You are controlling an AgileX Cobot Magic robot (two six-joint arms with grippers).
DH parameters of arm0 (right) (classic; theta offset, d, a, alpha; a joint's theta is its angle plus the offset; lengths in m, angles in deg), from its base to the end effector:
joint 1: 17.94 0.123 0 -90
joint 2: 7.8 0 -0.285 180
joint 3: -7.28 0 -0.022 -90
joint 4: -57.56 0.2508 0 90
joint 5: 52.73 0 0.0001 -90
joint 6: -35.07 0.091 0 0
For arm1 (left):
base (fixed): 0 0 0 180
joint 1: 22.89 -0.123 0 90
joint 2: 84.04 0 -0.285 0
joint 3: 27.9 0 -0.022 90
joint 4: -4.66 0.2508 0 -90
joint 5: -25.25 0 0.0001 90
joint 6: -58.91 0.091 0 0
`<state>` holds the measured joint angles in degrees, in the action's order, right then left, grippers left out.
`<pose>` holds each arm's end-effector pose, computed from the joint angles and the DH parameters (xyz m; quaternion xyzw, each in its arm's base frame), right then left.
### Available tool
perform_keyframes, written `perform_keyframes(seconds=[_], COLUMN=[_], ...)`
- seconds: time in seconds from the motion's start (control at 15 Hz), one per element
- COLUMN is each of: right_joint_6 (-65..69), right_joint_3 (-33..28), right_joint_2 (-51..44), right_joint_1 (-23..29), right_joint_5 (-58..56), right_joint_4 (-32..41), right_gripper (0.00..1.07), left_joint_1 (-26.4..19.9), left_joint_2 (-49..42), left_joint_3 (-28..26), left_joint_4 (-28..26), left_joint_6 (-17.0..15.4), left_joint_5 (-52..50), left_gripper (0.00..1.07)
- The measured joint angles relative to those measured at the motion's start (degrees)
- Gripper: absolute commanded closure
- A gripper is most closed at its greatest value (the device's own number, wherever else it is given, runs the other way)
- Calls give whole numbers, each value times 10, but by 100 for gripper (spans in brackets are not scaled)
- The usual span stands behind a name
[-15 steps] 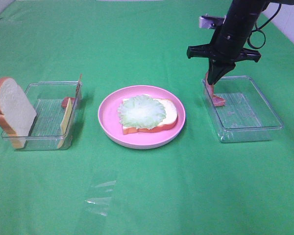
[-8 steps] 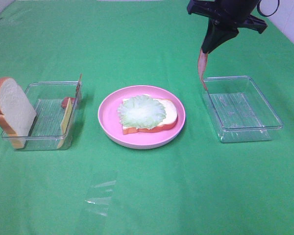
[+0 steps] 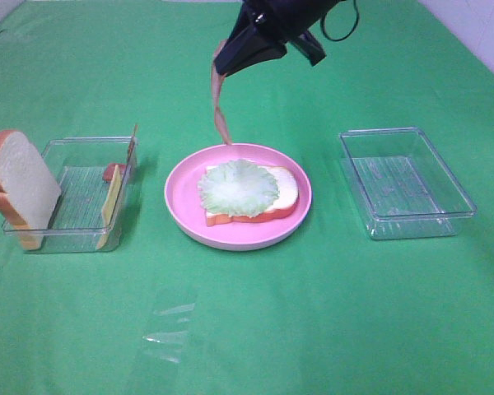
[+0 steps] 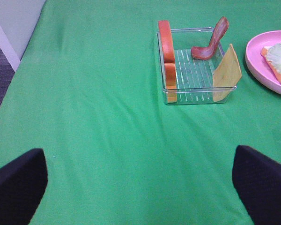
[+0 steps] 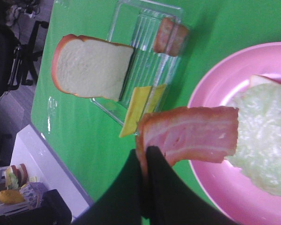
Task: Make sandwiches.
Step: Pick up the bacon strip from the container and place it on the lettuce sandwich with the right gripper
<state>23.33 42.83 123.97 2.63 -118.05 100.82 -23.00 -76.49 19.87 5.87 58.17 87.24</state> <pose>0.4227 0.2192 0.2663 -0.1610 0.9086 0.3657 0.1213 -0.0080 0.0017 0.2794 -0.0069 0.8540 0.0077 0.5202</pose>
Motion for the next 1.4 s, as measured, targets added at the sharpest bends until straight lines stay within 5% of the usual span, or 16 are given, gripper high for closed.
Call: perform_keyframes(seconds=[0.53,1.4], right_joint_6=[-11,66], right_joint_3=[0,0], right_joint_2=[103,87], right_joint_1=[53,53], right_joint_5=[73,78], right_joint_4=[10,-268], right_gripper=[107,107], left_joint_1=[0,0], left_joint_2=[0,0], left_joint_3=[0,0], left_joint_4=[0,0], left_joint_6=[0,1], left_joint_5=[0,0], left_gripper=[7,7])
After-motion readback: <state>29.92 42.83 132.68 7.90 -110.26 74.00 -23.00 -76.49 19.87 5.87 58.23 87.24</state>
